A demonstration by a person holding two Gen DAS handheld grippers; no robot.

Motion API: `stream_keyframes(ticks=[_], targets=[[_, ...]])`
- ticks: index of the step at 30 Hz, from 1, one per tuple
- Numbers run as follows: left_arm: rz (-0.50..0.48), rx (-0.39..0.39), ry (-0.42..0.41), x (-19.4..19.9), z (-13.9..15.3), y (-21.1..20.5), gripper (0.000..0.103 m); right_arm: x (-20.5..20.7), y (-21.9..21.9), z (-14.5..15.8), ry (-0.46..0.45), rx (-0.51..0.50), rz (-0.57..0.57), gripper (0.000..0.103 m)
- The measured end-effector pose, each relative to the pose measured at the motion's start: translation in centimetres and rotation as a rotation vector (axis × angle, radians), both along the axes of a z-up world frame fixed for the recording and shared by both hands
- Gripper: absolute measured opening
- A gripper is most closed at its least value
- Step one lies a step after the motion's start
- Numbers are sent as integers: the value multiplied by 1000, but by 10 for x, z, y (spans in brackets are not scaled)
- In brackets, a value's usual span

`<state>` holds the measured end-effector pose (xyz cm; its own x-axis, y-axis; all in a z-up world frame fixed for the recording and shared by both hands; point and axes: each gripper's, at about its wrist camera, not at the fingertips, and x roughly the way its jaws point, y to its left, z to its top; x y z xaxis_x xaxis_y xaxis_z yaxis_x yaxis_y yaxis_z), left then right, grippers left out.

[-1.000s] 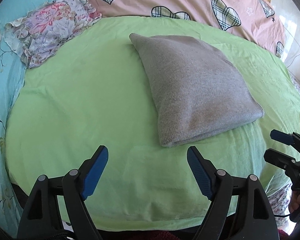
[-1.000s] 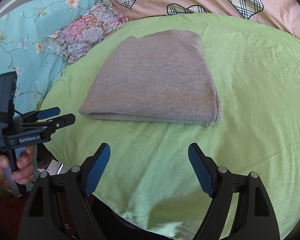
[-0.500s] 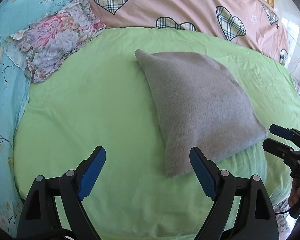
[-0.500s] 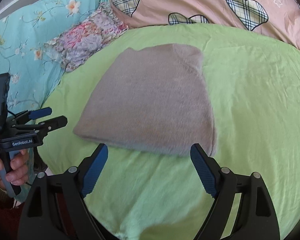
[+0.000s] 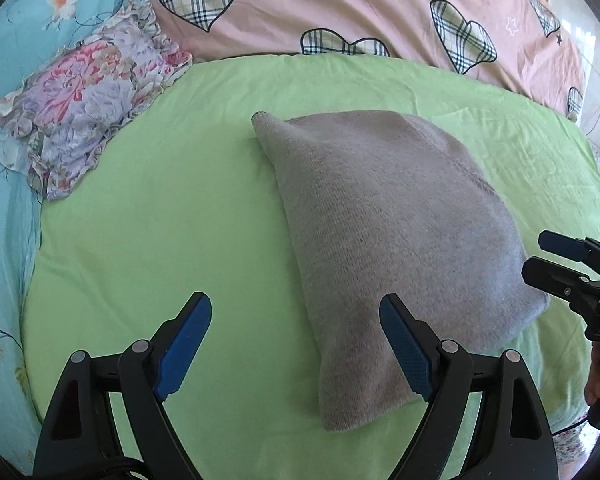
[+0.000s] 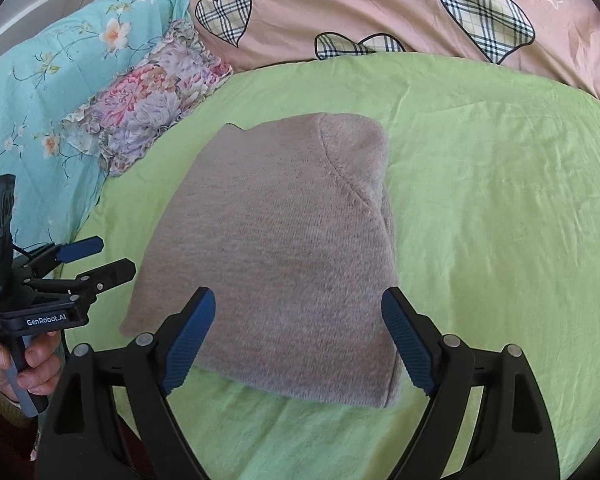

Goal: Fold small clothes

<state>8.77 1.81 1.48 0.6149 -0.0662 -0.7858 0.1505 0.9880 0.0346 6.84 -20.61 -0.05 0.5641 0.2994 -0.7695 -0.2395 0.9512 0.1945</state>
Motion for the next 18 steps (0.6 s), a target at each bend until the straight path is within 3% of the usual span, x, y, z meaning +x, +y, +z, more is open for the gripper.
stream_keyframes(ticks=[6,12,18], targets=[[15,36,37,11,-5,0,87,17,2,-2,13,2,-7,86],[19,93,24,11,-5,-3,91,24,12,-2,24,-14,13,87],[37,88,37,10,-7,-2,91,21,20,-3,42,-34,25,88]])
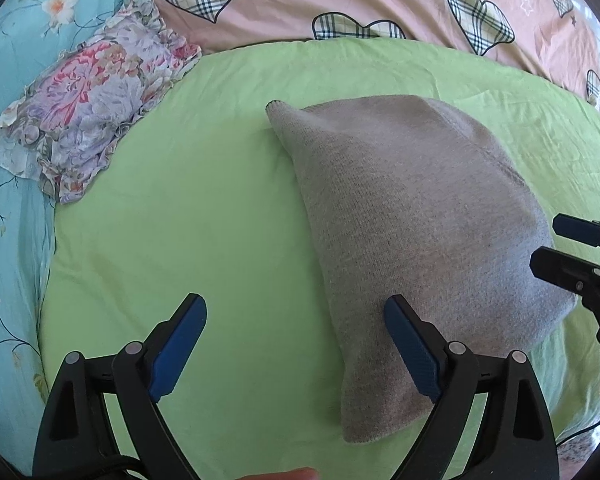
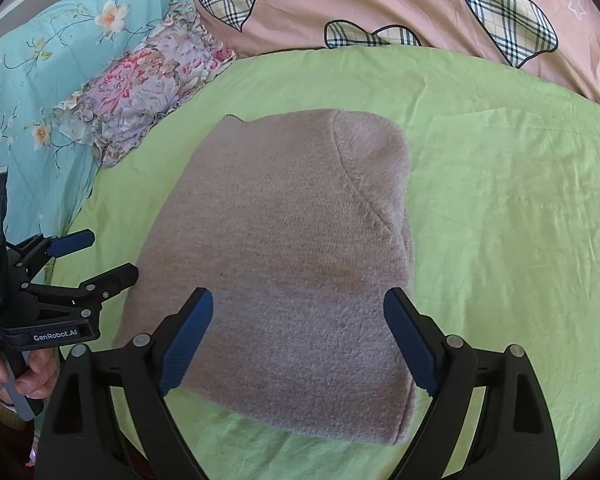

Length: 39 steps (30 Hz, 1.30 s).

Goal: Fold small clothes

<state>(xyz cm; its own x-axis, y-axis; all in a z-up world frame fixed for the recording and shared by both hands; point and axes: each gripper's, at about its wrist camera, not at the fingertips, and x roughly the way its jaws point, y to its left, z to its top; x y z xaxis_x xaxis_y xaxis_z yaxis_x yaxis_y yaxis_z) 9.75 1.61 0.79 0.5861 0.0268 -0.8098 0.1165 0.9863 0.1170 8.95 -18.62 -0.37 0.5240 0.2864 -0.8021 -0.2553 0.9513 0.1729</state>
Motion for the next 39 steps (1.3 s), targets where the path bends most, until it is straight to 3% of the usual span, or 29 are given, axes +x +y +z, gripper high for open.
stream_keyframes(ticks=[16,39], targets=[[-22,34,-18,-5,1,-3,92,-3,10,0,17,-19,19,90],[-10,20,-50,-12,8,-1,93,-5,19,-6,51,-16,17,93]])
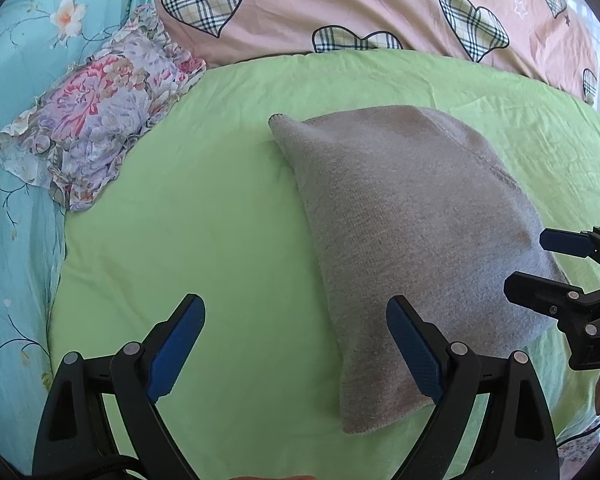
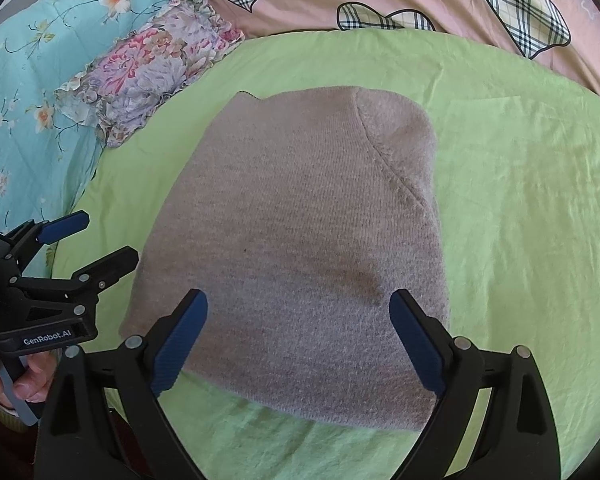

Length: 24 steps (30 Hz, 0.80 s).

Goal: Fold small clothes

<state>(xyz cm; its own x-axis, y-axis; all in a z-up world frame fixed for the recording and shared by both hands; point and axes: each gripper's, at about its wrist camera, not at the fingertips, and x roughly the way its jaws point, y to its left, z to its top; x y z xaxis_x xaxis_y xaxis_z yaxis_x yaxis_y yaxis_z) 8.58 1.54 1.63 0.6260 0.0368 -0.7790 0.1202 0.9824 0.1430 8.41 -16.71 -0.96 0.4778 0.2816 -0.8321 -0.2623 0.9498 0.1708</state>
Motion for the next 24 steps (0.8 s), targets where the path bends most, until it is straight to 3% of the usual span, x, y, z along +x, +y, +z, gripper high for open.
stream_keyframes(ticks=[24], targets=[[-5,1,-17,-5,5,-3,94,-4,1,3,-6,6,-1,94]])
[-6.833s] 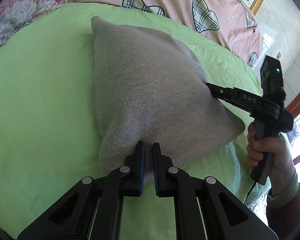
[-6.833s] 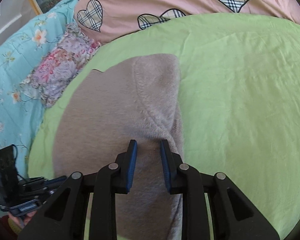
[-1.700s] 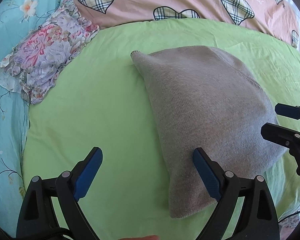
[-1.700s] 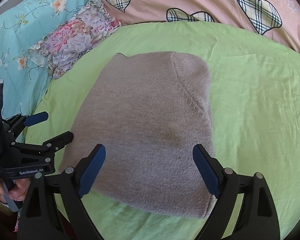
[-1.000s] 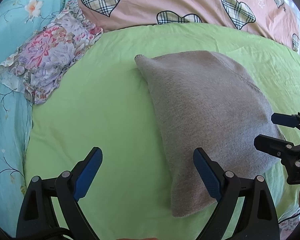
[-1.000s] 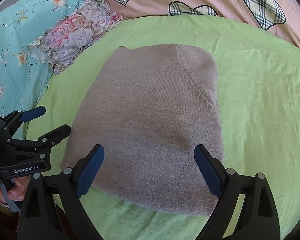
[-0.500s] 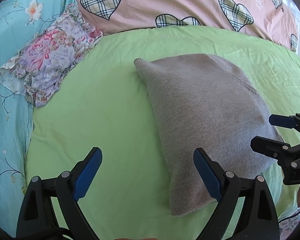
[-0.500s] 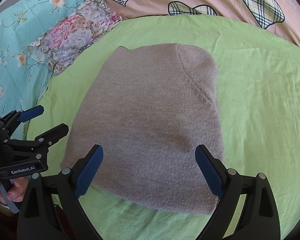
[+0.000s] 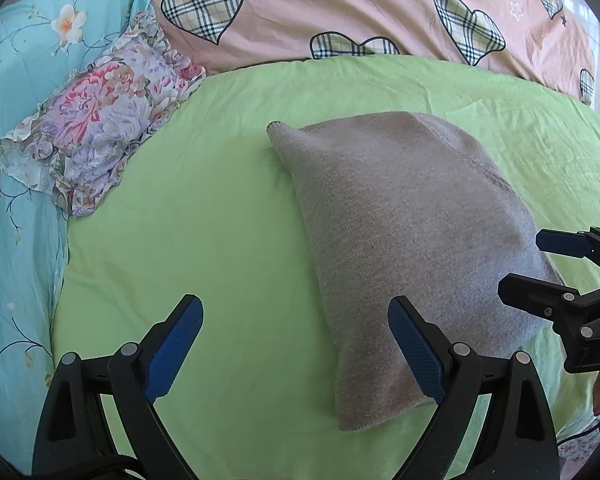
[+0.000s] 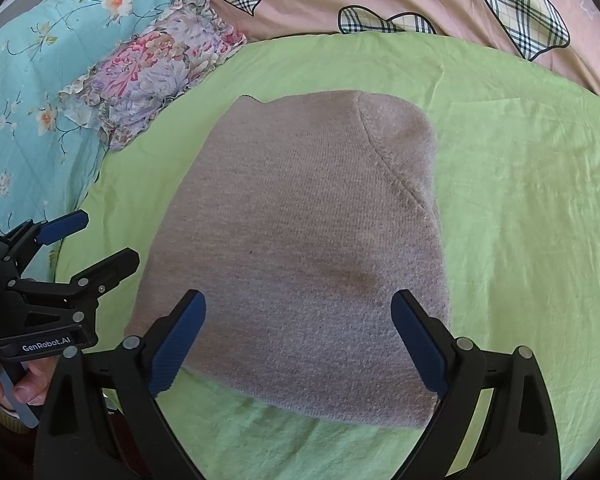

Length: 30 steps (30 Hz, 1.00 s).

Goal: Fold small clothes

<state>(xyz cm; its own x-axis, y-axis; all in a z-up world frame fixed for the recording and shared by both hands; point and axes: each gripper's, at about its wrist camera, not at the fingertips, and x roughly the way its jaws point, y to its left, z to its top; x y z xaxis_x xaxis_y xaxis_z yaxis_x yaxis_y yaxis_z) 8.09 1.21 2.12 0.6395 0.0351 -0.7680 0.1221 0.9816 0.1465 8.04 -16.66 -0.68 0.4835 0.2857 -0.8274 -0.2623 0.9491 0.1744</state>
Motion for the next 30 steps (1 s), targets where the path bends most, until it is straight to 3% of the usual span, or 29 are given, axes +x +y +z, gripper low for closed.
stream_keyframes(ticks=[30], targets=[[-15,0,-5,1,2,-2,95,-2,1,4,-1,6,-6,95]])
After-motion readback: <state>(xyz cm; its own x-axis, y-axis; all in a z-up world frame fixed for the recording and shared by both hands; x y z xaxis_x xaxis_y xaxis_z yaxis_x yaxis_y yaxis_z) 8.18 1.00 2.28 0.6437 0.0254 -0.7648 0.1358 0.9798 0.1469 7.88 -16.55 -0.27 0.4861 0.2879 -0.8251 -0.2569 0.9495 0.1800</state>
